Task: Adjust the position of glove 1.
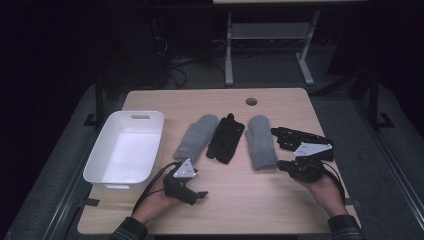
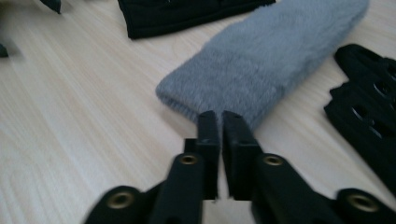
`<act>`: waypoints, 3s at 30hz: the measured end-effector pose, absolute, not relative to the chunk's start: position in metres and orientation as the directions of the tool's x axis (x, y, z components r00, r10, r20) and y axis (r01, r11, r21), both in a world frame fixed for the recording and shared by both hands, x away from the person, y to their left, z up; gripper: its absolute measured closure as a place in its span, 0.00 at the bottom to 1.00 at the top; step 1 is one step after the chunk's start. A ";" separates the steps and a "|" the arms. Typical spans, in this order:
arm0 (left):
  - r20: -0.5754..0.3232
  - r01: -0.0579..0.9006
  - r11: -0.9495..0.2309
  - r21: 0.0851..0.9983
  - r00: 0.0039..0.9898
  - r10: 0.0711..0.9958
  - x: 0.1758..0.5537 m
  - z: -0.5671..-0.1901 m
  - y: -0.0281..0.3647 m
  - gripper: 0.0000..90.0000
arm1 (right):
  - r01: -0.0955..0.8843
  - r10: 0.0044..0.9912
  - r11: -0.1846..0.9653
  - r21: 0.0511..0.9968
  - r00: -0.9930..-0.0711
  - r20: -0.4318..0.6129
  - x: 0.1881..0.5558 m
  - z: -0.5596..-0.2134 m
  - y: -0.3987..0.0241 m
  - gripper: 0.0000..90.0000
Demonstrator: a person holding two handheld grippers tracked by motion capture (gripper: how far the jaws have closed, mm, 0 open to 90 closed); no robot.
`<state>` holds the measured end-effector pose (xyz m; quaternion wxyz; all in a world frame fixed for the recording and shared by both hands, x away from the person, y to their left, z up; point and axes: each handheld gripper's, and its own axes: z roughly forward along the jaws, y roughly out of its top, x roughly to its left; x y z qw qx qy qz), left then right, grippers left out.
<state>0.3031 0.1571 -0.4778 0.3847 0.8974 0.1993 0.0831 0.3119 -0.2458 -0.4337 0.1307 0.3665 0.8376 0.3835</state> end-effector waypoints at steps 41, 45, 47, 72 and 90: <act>-0.011 0.302 -0.625 0.720 0.905 0.425 0.303 -0.477 0.157 0.13 | 0.522 0.668 0.509 0.684 -0.741 0.068 0.364 -0.453 -0.216 1.00; -0.010 0.302 -0.627 0.718 0.906 0.424 0.303 -0.477 0.157 0.13 | 0.522 0.659 0.515 0.680 -0.748 0.076 0.357 -0.452 -0.216 1.00; -0.011 0.302 -0.625 0.720 0.905 0.425 0.303 -0.478 0.157 0.13 | 0.519 0.652 0.520 0.678 -0.754 0.077 0.354 -0.452 -0.215 1.00; -0.009 0.298 -0.621 0.725 0.905 0.424 0.303 -0.478 0.157 0.13 | 0.451 0.520 0.591 0.669 -0.847 0.111 0.305 -0.447 -0.183 1.00; -0.013 0.303 -0.617 0.726 0.904 0.428 0.302 -0.478 0.156 0.13 | 0.403 0.495 0.578 0.710 -0.864 0.088 0.303 -0.430 -0.180 1.00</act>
